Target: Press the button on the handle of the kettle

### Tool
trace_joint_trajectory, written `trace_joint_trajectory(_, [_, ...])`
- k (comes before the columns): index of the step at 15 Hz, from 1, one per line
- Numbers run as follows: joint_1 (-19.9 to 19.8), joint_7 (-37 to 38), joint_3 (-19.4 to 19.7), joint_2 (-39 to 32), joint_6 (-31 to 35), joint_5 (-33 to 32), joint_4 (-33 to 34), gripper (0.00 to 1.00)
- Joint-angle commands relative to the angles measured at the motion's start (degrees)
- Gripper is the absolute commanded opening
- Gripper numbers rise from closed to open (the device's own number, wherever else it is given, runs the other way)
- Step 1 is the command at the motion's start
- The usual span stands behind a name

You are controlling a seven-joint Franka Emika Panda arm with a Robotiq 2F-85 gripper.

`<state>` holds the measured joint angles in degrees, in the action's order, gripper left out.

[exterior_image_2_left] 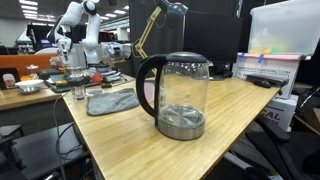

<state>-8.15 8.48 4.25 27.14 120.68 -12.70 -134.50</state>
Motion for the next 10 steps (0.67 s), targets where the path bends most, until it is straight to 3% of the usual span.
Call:
trace_joint_trajectory(1, [-3.6,11.7,-3.5,-4.7,2.6,-4.9,1.3,1.00])
trace_joint_trajectory(2, [-4.3,15.0,-3.9,-5.5,3.4,-7.3,1.4,1.00])
trace_joint_trajectory(3, [-2.1,10.4,-2.3,-4.4,2.5,-4.4,0.4,1.00])
trace_joint_trajectory(10, [-2.2,11.3,-2.4,-4.7,2.8,-4.8,0.4,1.00])
